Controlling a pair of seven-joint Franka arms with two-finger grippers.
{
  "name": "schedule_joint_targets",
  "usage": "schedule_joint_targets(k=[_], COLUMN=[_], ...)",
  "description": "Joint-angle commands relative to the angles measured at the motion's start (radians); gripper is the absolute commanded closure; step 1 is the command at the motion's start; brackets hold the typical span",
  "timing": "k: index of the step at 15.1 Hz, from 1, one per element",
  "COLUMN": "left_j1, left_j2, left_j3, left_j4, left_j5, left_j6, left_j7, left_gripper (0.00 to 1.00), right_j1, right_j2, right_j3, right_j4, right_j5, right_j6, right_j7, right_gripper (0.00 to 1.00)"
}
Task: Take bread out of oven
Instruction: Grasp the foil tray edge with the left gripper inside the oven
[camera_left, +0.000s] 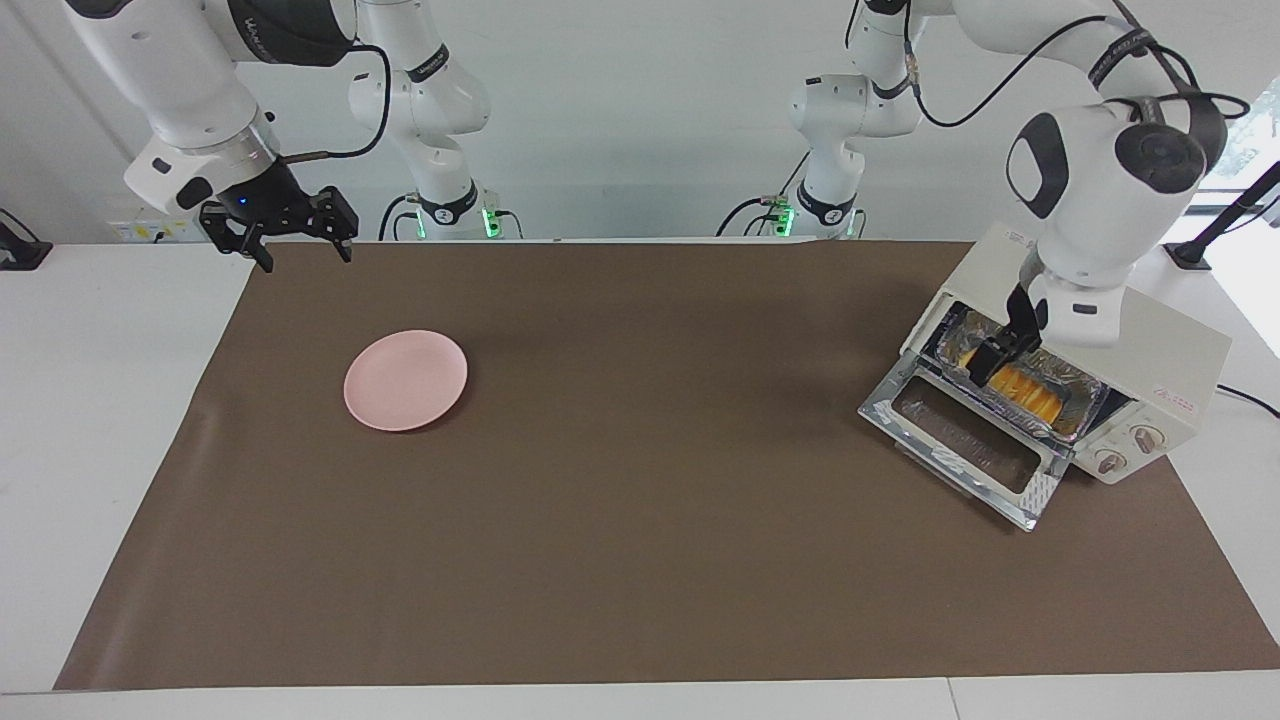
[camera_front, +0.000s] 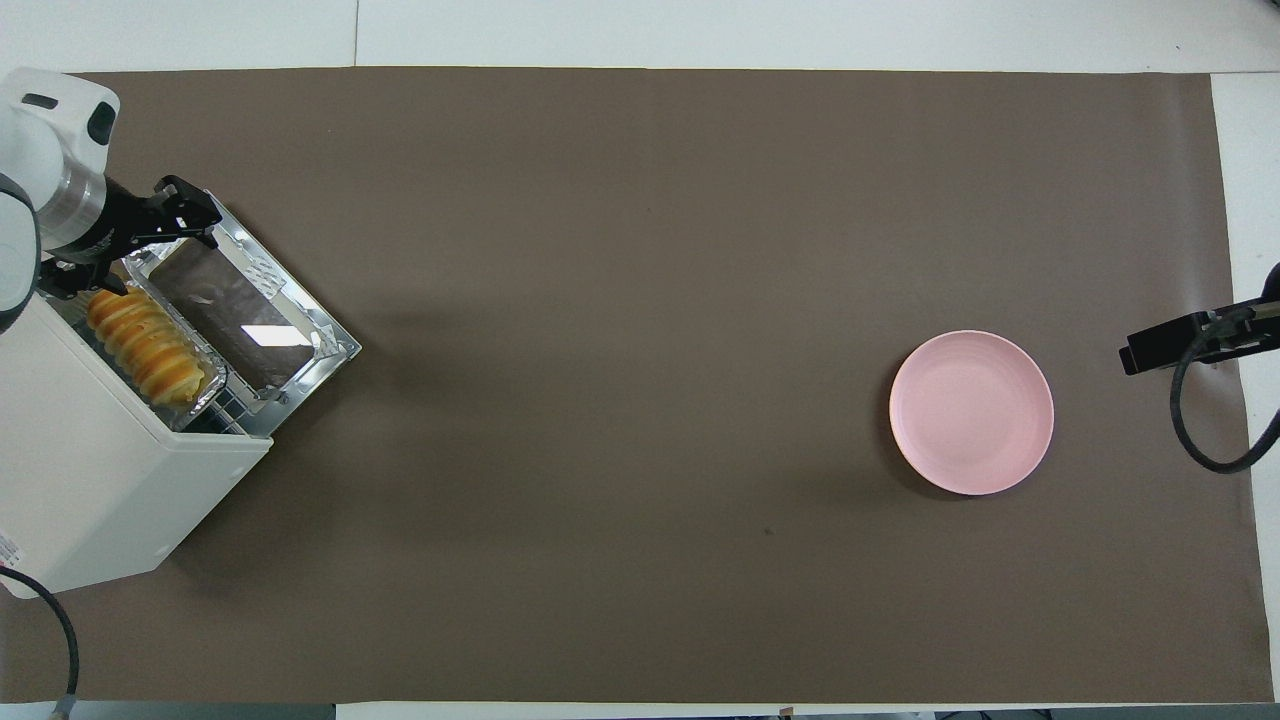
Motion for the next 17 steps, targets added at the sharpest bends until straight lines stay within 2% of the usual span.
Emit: schedule_joint_targets(k=[1, 9, 13, 14, 17], left_j1=[0.002, -0.001, 0.002, 0.004, 0.004], left_j2=[-0.038, -0.085, -0.100, -0.102, -0.100], left_j3=[0.003, 0.003, 0.003, 0.003, 0.003], left_j4=[-0.099, -0.263, -0.308, -0.320, -0.333], left_j5=[0.031, 0.059, 0.060, 0.060, 0.060], left_j6=[0.065, 0.142, 0.193, 0.197, 0.210], left_j7=[-0.031, -0.074, -0.096, -0.097, -0.104], left_gripper=[0.00, 0.00, 0.00, 0.06, 0.55], right_j1=[-0.006, -0.006, -0.006, -0.006, -0.006], right_j2=[-0.014, -0.014, -0.014, -0.014, -0.014], right_j3=[0.004, 0.004, 0.004, 0.004, 0.004], right_j4=[-0.015, -0.015, -0.015, -0.015, -0.015], right_j5=[0.000, 0.000, 0.000, 0.000, 0.000], right_j6=[0.003, 0.003, 0.003, 0.003, 0.003], right_j7=[-0.013, -0.014, -0.013, -0.013, -0.014], right_gripper=[0.00, 0.00, 0.00, 0.00, 0.00])
